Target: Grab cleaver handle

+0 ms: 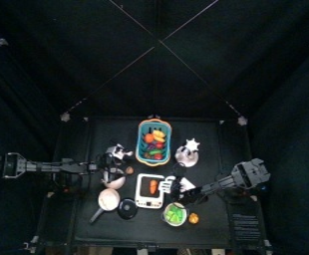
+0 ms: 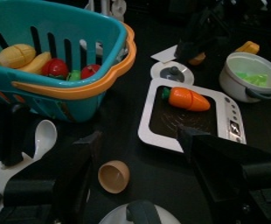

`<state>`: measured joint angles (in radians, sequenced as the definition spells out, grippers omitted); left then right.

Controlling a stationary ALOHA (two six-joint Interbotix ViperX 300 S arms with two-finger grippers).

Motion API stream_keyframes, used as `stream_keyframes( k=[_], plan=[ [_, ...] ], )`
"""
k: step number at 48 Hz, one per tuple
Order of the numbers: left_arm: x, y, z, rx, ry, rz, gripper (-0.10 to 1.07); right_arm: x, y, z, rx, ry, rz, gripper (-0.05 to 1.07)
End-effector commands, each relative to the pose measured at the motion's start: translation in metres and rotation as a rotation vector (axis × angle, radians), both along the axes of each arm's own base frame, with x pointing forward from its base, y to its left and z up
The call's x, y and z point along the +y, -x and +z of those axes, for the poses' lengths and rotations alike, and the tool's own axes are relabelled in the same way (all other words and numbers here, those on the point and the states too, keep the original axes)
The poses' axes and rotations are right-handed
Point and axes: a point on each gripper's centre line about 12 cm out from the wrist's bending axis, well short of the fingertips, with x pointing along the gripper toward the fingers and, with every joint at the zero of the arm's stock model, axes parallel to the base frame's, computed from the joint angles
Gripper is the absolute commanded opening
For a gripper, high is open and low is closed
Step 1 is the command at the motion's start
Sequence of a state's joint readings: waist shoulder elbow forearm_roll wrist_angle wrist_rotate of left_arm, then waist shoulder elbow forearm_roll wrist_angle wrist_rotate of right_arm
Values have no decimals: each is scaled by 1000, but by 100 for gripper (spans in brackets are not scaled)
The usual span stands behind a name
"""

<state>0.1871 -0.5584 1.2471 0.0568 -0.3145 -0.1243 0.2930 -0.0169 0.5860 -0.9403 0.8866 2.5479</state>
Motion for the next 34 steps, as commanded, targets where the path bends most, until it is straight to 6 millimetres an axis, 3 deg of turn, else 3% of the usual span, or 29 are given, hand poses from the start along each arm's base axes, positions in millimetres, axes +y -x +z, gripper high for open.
stream_keyframes(
  k=[1, 16, 26, 34],
  plan=[
    [1, -6, 8, -21, -3, 1, 100, 1, 22, 21, -69, 9, 78, 89],
    [1, -7, 11, -27, 12, 8, 100, 6, 96, 24, -159, -10, 293, 89],
    [4, -10, 14, -43, 54, 44, 100, 5, 123, 17, -113, -38, 420, 89],
    [5, -15, 15, -43, 62, 50, 100, 4, 137, 12, 50, -45, 535, 89]
  ],
)
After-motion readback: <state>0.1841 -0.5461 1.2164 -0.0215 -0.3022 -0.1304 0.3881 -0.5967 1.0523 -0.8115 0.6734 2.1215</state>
